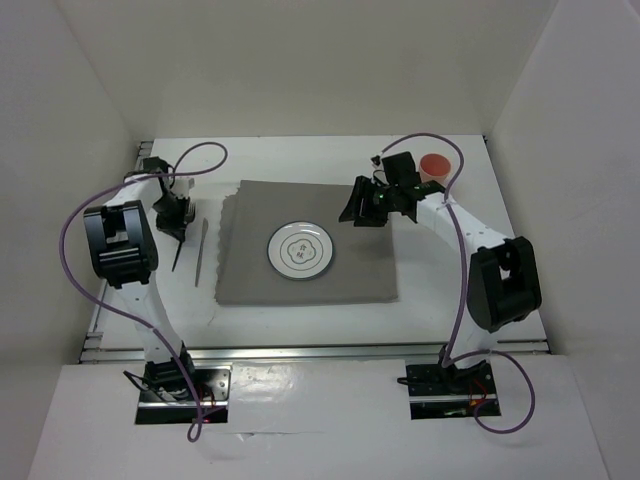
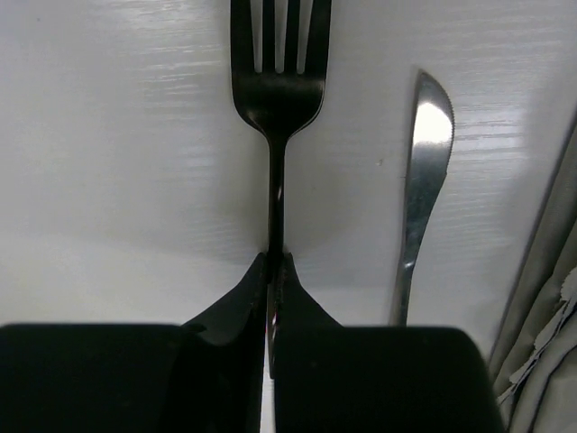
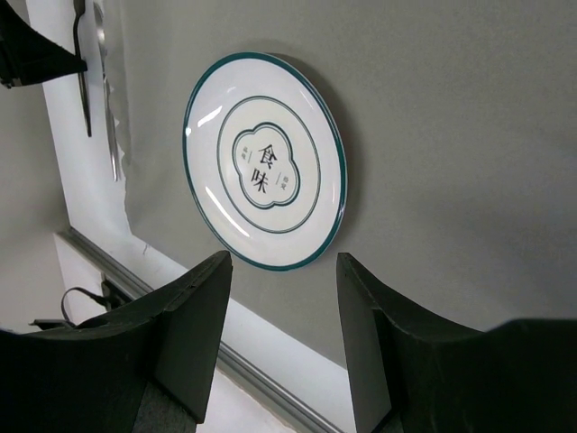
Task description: Set the dinner table for one person
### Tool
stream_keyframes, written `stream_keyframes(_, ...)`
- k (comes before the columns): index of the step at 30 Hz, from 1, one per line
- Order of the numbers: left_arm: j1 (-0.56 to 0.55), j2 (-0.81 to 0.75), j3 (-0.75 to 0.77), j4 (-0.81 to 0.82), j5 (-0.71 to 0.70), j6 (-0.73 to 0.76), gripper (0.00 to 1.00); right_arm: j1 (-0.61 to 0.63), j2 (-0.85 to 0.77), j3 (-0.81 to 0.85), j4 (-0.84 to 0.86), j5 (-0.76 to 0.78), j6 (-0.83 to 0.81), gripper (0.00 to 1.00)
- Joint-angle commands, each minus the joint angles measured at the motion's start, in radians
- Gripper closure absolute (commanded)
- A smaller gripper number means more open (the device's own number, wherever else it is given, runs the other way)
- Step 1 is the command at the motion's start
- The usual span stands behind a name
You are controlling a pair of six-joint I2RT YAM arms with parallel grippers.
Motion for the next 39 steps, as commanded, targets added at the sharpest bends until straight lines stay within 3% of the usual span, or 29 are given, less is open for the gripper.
stream_keyframes(1,0.049,-0.024,-0.007,-0.021,0.068,-0.063,1.00,0.008,-0.058,-0.028,-0.005,0.025,-0.002,0.42)
stream_keyframes(8,0.049,-0.258,0.041,-0.064,0.229,-0.187,1.00,0.008,-0.103,-0.047,-0.024,0.057,0.007,0.43)
stream_keyframes(15,-0.191,-0.469,-0.093,0.007,0.171,-0.309,1.00,-0.001,-0.143,-0.090,-0.024,0.097,0.025,0.43)
stream_keyframes(17,-0.284,-0.452,-0.133,0.016,0.110,-0.345,1.00,-0.001,-0.143,-0.090,-0.024,0.097,0.025,0.43)
stream_keyframes(23,-0.417,-0.305,-0.096,-0.033,-0.053,-0.479,1.00,-0.011,-0.163,-0.090,-0.044,0.117,0.025,0.43)
stream_keyframes(31,-0.444,-0.169,-0.117,-0.024,-0.050,-0.606,1.00,-0.011,-0.213,-0.122,-0.062,0.146,0.025,0.43)
stream_keyframes(39,-0.445,-0.122,-0.117,-0.024,-0.036,-0.611,1.00,-0.020,-0.244,-0.150,-0.071,0.166,0.025,0.43)
